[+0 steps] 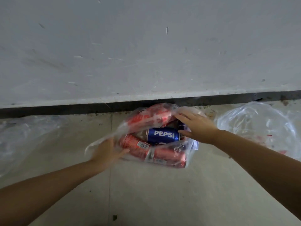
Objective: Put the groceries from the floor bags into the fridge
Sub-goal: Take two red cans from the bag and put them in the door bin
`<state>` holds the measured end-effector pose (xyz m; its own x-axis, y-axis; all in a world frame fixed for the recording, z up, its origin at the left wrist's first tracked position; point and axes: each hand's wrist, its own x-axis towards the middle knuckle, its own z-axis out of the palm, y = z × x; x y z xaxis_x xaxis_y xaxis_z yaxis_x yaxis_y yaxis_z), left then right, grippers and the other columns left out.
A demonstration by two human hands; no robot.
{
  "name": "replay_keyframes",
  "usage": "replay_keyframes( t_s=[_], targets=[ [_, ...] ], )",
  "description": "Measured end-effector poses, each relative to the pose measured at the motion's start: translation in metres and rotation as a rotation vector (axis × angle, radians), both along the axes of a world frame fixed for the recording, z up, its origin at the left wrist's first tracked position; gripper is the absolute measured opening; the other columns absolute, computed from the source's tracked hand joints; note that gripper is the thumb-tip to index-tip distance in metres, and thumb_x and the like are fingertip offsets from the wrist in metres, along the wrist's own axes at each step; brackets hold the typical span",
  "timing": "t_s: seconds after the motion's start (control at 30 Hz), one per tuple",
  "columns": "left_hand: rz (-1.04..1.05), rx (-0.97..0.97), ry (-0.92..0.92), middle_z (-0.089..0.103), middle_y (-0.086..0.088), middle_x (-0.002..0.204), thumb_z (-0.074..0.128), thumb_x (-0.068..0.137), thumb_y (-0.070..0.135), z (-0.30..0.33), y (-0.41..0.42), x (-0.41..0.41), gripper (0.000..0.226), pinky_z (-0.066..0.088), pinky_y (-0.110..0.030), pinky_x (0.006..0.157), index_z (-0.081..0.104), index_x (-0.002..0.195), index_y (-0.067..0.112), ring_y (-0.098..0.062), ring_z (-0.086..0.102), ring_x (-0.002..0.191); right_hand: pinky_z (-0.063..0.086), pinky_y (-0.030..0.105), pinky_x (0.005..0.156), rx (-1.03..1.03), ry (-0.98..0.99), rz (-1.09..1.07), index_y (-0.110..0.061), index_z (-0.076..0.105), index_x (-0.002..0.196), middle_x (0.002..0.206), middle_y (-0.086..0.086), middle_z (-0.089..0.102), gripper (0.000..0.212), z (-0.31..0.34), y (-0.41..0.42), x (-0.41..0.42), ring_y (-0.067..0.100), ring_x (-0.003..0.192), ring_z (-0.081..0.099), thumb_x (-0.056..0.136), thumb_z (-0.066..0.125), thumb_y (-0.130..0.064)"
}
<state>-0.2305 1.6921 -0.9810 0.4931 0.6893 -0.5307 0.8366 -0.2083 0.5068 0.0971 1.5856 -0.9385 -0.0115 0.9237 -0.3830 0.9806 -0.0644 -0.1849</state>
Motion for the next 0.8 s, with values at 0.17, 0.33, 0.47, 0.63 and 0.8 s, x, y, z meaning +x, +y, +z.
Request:
replay_keyframes(
  t_s=[0.17,0.33,0.47,0.63,0.8],
  targets=[
    [0.084,-0.097,-0.058,0.056,0.004,0.122,0.057,0.087,0.048,0.020,0.027,0.038,0.057,0.053,-0.035,0.090,0.042,0.134,0.019,-0.016,0.061,0.098,0.030,0.043,0.112,-0.108,0.239,-0.327,-0.027,0.008,0.151,0.155,0.007,0.024,0.072,-0.013,0.031,-0.006,0.027,0.136,0.035,0.092,0.035,-0.059],
    [0.080,-0.025,-0.120,0.055,0.000,0.124,0.051,0.089,0.051,-0.003,0.030,0.075,0.066,0.053,-0.028,0.072,0.025,0.143,0.024,-0.013,0.060,0.091,0.041,0.037,0.102,-0.167,0.322,-0.582,-0.016,0.036,0.140,0.127,0.017,0.057,0.060,-0.018,0.058,-0.007,0.029,0.112,0.057,0.095,0.031,-0.056],
    [0.011,0.155,0.015,0.061,-0.004,0.085,0.025,0.097,0.055,-0.010,0.048,0.081,0.053,0.048,-0.024,0.070,0.056,0.097,0.013,-0.012,0.057,0.073,0.040,0.028,0.091,-0.257,0.292,-0.624,-0.002,0.052,0.125,0.118,0.018,0.061,0.043,-0.012,0.069,-0.005,0.027,0.106,0.058,0.104,0.024,-0.027],
    [-0.029,-0.145,0.056,0.069,-0.009,0.091,0.024,0.098,0.055,-0.022,0.040,0.074,0.059,0.052,-0.034,0.083,0.063,0.096,0.011,-0.021,0.065,0.085,0.041,0.033,0.097,-0.348,0.378,-0.561,-0.003,0.057,0.125,0.127,0.017,0.057,0.037,-0.021,0.057,0.005,0.029,0.116,0.053,0.101,0.032,-0.018],
    [-0.073,-0.043,0.194,0.064,-0.009,0.080,0.024,0.101,0.038,-0.023,0.047,0.086,0.050,0.052,-0.035,0.080,0.061,0.081,0.012,-0.022,0.063,0.077,0.042,0.026,0.082,-0.277,0.231,-0.473,-0.014,0.060,0.120,0.118,0.011,0.064,0.030,-0.036,0.043,-0.002,0.025,0.103,0.060,0.098,0.039,-0.017]
  ],
)
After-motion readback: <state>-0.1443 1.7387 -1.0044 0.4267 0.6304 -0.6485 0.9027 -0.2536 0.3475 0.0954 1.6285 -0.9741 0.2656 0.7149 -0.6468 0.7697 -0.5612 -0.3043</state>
